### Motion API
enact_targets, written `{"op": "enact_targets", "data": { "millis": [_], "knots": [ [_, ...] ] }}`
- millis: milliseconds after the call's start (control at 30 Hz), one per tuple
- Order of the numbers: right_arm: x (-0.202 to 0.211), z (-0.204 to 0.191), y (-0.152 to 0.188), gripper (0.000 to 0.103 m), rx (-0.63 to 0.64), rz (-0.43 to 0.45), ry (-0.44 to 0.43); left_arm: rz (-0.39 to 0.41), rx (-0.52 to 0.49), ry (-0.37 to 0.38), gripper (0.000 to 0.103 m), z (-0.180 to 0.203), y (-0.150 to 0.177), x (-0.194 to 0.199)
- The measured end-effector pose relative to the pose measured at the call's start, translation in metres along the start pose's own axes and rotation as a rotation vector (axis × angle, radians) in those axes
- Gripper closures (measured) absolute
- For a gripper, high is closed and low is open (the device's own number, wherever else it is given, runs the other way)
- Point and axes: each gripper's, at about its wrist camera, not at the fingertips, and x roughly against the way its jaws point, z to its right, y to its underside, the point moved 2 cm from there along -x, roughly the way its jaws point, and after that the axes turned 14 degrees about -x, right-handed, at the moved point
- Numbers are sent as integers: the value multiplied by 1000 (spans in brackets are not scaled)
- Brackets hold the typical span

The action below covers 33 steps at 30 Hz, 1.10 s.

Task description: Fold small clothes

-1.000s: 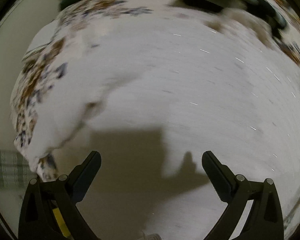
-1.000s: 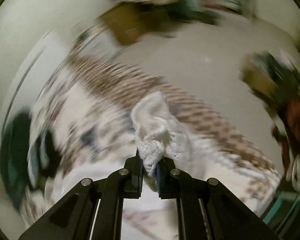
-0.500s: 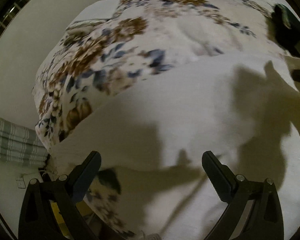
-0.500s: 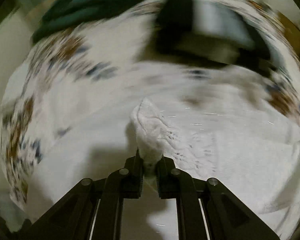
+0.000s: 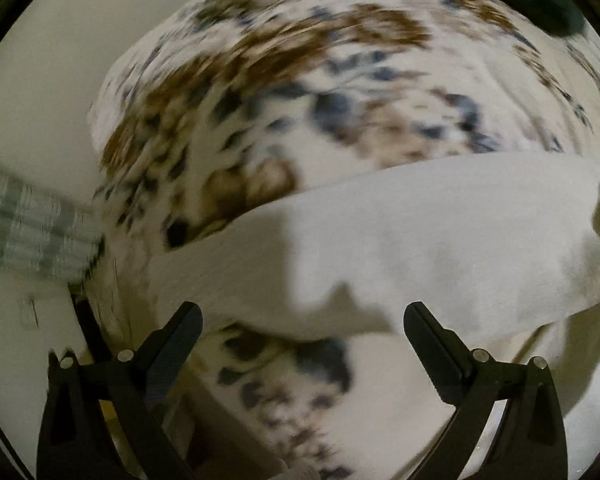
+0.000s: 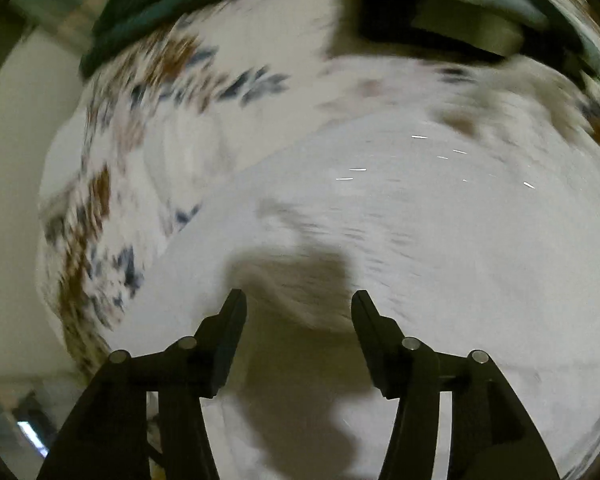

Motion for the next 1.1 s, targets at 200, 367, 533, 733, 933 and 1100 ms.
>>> {"op": "enact_targets", "data": {
  "millis": [200,367,533,733,933,1100],
  "knots": [
    [10,59,6,43,-103,6,84,-95,250,200,0,-82,41,-26],
    [-8,74,19,43,-142,-22,117,-123,466,357,2,-117,59,-65],
    [-17,65,27,43,-149,-34,128,-149,744,491,19,-134,63,-111],
    [-27,51,27,43,-134,-11,182,-114,891,304,92,-158,57,-109],
    [-16,60,19,43,-132,40,301,31,622,106,94,-131,5,-38],
    [8,89,4,28,-196,86,314,192,296,39,94,-71,-40,24]
  ]
}}
